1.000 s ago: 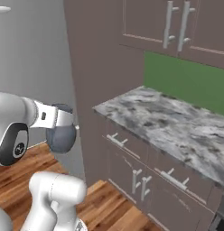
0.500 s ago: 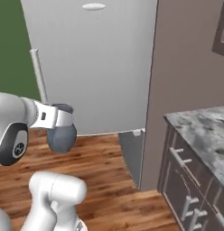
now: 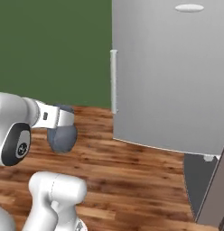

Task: Move the bottled drink and potato from the top shelf to the second highest shelf to make space. Then, place the pitcher from the counter on the cleared top shelf.

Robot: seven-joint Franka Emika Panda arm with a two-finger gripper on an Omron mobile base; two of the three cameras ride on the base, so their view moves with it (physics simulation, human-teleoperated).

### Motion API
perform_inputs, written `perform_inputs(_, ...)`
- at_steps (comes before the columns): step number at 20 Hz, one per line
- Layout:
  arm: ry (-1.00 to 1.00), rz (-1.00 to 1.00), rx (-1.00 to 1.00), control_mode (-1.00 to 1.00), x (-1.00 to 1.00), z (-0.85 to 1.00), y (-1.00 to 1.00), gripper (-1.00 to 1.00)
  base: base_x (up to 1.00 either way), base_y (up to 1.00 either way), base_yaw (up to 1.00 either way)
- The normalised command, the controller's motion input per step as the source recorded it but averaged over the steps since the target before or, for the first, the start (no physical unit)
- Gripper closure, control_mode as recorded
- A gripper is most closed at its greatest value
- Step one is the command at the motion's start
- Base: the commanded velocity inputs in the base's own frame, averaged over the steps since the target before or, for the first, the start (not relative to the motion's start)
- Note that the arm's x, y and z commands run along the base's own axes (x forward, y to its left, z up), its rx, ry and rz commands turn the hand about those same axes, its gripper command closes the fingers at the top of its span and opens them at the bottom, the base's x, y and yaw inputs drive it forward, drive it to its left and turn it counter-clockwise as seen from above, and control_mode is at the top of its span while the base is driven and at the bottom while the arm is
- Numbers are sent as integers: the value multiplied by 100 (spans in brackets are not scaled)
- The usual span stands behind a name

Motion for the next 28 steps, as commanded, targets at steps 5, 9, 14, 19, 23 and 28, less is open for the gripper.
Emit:
perform_inputs(5,0,0,0,100,0,0,0,100,73,73,46)
perform_inputs(9,0,0,0,100,0,0,0,100,98,45,24)
perform_inputs(14,0,0,0,100,0,0,0,100,90,6,1)
perform_inputs(19,0,0,0,100,0,0,0,100,96,4,-13)
perform_inputs(23,0,0,0,100,0,0,0,100,99,23,-20)
perform_inputs(28,0,0,0,100,0,0,0,100,88,18,-31)
